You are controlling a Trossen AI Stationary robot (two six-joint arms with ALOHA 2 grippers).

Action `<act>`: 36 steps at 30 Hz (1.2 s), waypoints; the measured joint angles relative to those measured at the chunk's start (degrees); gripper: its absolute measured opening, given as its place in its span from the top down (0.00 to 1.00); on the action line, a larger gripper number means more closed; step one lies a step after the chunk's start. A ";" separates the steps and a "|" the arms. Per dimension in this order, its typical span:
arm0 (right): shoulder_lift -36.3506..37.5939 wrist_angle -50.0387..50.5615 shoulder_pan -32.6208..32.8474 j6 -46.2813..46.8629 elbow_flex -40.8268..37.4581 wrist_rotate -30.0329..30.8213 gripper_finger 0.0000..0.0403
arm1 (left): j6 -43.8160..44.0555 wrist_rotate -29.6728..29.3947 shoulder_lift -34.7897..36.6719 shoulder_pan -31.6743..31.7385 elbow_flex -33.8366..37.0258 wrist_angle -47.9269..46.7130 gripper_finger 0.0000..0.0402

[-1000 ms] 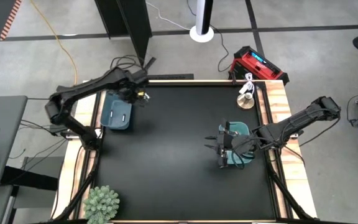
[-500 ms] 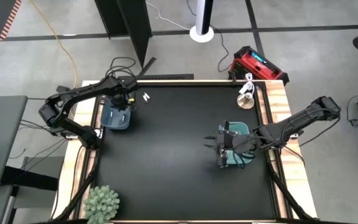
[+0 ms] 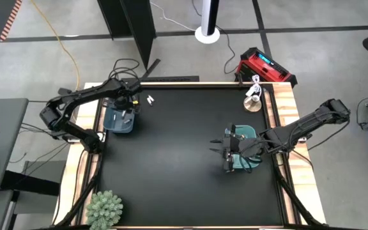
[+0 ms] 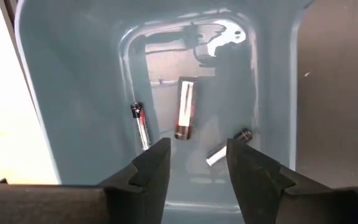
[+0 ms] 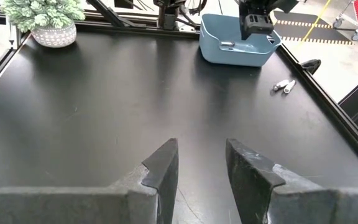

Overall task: Sort batteries
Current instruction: Put the silver battery into the blue bin

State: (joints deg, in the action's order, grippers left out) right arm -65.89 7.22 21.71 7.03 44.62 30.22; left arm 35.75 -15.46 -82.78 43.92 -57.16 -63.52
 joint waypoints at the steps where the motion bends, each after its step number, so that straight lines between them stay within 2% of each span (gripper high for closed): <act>1: 0.00 0.00 0.00 0.00 0.00 0.00 0.63 | -0.53 0.00 0.03 -0.17 -0.40 -0.01 0.62; 7: 0.00 0.00 -0.11 -0.02 0.04 0.02 0.63 | -4.57 0.44 2.41 -3.02 -4.45 4.27 0.62; 15: 0.00 0.00 -2.12 -0.15 0.07 0.02 0.63 | -12.37 1.79 2.44 -9.19 -7.87 21.86 0.61; 20: 0.00 0.00 -2.87 -0.01 0.07 0.02 0.63 | -10.67 2.24 -0.83 -9.00 -7.92 28.82 0.61; 25: 0.00 -0.17 -3.13 -0.02 0.07 0.02 0.63 | -7.61 4.82 -6.01 -7.82 -7.87 31.34 0.56; 30: 0.00 -0.17 -3.13 -0.07 0.07 0.02 0.63 | -2.96 5.22 -12.12 -6.24 -9.42 27.99 0.51; 36: 0.00 -0.02 -3.13 -0.21 0.07 0.02 0.63 | -1.88 6.41 -18.21 -5.53 -12.16 25.29 0.51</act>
State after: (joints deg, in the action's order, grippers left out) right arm -65.89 7.20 18.59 6.82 44.69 30.24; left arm 33.86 -9.06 -100.99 38.39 -69.32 -38.23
